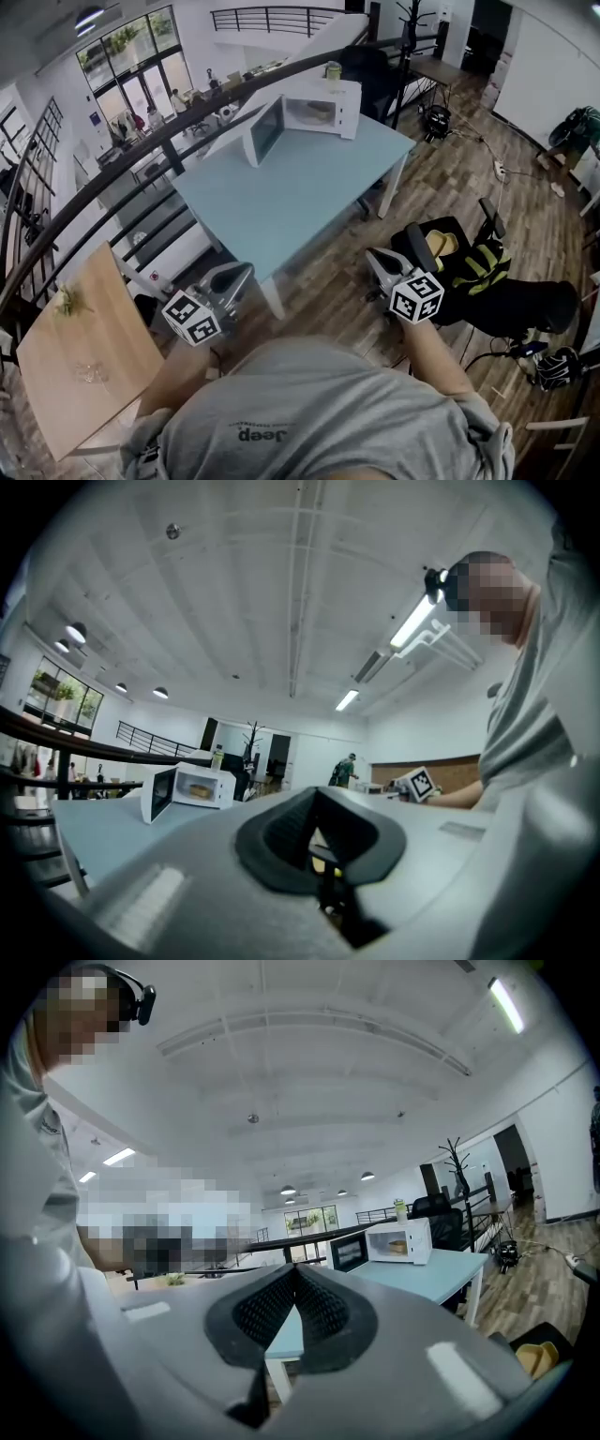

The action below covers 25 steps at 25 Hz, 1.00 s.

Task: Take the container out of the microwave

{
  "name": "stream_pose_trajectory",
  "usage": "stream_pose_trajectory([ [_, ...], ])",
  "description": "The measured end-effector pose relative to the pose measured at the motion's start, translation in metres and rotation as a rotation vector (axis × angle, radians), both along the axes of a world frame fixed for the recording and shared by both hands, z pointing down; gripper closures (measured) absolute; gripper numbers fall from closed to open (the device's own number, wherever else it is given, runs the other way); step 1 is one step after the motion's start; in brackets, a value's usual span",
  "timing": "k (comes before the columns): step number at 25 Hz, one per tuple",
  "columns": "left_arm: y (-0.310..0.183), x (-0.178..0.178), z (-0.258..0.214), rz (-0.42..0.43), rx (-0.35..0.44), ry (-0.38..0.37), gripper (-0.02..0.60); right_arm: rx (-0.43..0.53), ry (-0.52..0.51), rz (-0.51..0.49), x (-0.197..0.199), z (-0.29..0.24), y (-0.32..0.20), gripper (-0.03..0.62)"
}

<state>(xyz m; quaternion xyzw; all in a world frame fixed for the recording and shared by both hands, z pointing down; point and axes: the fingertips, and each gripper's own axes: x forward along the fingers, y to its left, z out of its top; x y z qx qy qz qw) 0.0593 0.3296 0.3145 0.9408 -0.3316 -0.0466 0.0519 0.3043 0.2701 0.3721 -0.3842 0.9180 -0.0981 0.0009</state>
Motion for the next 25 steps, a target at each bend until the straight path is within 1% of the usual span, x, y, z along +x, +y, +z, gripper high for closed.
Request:
stream_pose_trajectory([
  [3, -0.003, 0.015, 0.002, -0.006, -0.003, 0.004, 0.558, 0.007, 0.0, -0.014, 0.012, 0.002, -0.007, 0.589],
  [6, -0.01, 0.02, 0.002, -0.003, -0.007, -0.006, 0.558, 0.011, -0.005, -0.025, 0.012, 0.001, -0.015, 0.589],
  [9, -0.022, 0.014, 0.003, 0.001, -0.008, -0.003, 0.558, 0.009, -0.001, -0.025, 0.005, 0.004, -0.027, 0.589],
  [12, -0.043, 0.001, 0.008, 0.013, -0.011, 0.012, 0.558, -0.003, 0.004, -0.013, -0.008, 0.007, -0.046, 0.589],
  [15, -0.073, -0.024, 0.013, 0.031, -0.008, 0.02, 0.557, -0.004, 0.018, 0.0, -0.03, 0.01, -0.071, 0.589],
  [18, -0.116, -0.058, 0.016, 0.058, 0.008, 0.038, 0.558, 0.001, 0.037, 0.033, -0.057, 0.01, -0.107, 0.589],
  [25, -0.232, -0.159, 0.013, 0.151, 0.03, 0.04, 0.558, -0.031, 0.029, 0.127, -0.154, 0.006, -0.205, 0.589],
])
